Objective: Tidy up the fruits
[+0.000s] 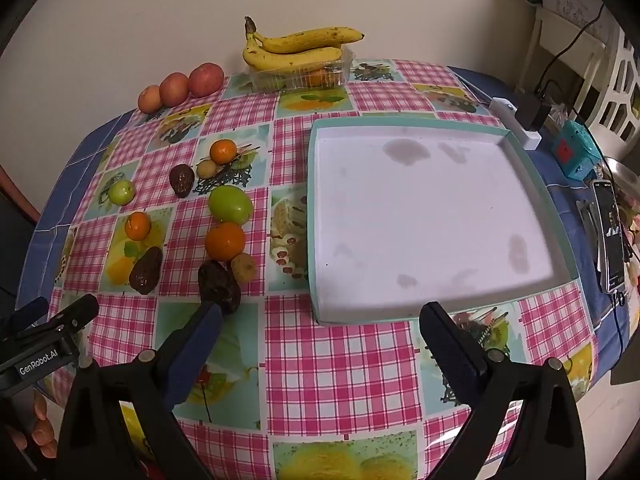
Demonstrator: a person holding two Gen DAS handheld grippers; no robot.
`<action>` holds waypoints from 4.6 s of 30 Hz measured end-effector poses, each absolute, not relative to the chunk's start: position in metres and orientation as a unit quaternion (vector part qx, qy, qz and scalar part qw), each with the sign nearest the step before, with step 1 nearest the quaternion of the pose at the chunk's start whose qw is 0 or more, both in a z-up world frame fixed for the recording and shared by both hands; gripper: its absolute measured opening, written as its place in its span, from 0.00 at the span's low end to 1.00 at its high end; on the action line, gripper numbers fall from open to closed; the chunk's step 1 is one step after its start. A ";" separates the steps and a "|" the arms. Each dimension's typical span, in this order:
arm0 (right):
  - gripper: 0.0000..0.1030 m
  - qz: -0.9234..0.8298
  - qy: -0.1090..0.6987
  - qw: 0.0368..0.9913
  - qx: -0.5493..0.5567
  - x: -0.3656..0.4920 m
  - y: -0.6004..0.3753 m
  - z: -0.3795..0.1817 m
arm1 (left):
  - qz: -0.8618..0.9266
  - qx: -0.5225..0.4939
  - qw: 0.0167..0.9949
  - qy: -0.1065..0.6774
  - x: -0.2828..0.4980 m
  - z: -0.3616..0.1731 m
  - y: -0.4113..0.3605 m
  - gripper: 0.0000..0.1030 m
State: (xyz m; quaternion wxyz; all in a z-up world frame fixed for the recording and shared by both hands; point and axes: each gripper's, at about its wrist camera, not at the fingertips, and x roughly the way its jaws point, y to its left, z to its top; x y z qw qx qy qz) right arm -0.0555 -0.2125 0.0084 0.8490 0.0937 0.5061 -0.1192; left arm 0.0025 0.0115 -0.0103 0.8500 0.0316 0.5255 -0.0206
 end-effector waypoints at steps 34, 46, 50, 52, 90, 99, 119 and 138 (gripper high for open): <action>0.96 -0.114 0.509 0.848 0.096 -0.057 -0.213 0.005 | -0.021 0.035 0.844 0.534 0.003 -0.015 0.010 1.00; 0.96 -0.113 0.510 0.847 0.096 -0.057 -0.212 0.005 | -0.021 0.036 0.843 0.537 0.003 -0.017 0.009 1.00; 0.96 -0.113 0.510 0.847 0.096 -0.057 -0.213 0.004 | -0.021 0.036 0.842 0.538 0.003 -0.018 0.010 1.00; 0.96 -0.113 0.510 0.847 0.096 -0.057 -0.213 0.005 | -0.021 0.037 0.841 0.539 0.004 -0.018 0.010 1.00; 0.73 -0.029 0.530 0.836 0.136 0.027 -0.186 -0.008 | -0.026 -0.073 0.863 0.500 0.082 -0.007 0.006 1.00; 0.67 -0.017 0.557 0.819 0.138 0.022 -0.182 -0.025 | -0.038 -0.085 0.842 0.532 0.069 -0.019 0.008 0.94; 0.39 0.006 0.611 0.782 0.124 0.015 -0.162 -0.060 | -0.082 -0.083 0.788 0.605 0.063 -0.060 -0.013 0.34; 0.35 -0.025 0.507 0.846 0.164 0.009 -0.199 0.000 | -0.112 -0.110 0.834 0.529 0.062 -0.011 -0.008 0.34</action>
